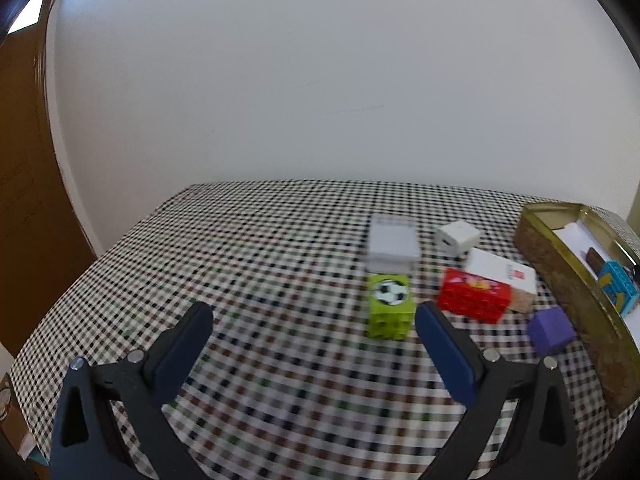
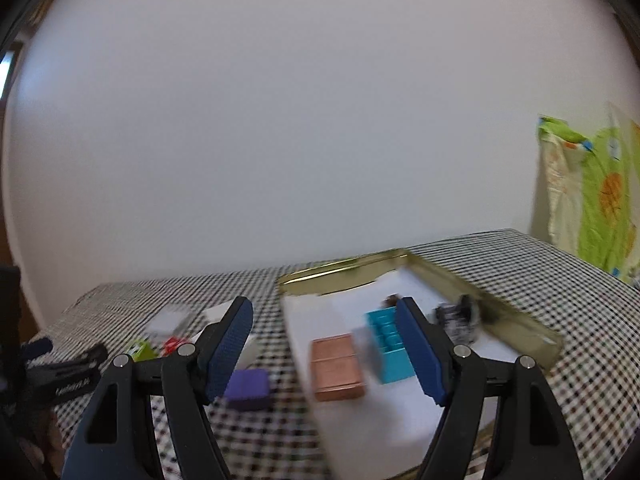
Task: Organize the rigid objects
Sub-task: 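Grasp the purple block with the right tool while the left tool grasps the green soccer-ball brick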
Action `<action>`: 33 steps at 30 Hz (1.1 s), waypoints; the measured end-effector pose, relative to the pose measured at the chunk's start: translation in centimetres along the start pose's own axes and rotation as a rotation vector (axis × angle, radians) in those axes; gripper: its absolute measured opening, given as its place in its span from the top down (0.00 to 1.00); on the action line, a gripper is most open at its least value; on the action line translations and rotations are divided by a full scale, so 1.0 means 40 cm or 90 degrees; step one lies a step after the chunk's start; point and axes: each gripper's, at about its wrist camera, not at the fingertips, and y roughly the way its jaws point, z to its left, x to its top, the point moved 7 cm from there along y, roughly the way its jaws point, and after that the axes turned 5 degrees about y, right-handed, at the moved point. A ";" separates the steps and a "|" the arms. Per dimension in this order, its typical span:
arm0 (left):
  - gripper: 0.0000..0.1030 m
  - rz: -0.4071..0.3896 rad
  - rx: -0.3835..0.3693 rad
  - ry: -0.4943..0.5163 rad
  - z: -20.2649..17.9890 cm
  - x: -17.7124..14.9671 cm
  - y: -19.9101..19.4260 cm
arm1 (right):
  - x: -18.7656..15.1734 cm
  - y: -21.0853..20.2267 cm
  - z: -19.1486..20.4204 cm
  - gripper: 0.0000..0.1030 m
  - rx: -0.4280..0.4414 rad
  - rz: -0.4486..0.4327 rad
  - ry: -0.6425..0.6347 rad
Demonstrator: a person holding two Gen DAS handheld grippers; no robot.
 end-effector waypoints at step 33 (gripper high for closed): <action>0.01 0.129 -0.068 -0.069 0.037 -0.039 0.111 | -0.194 0.214 0.108 0.41 0.080 0.378 0.033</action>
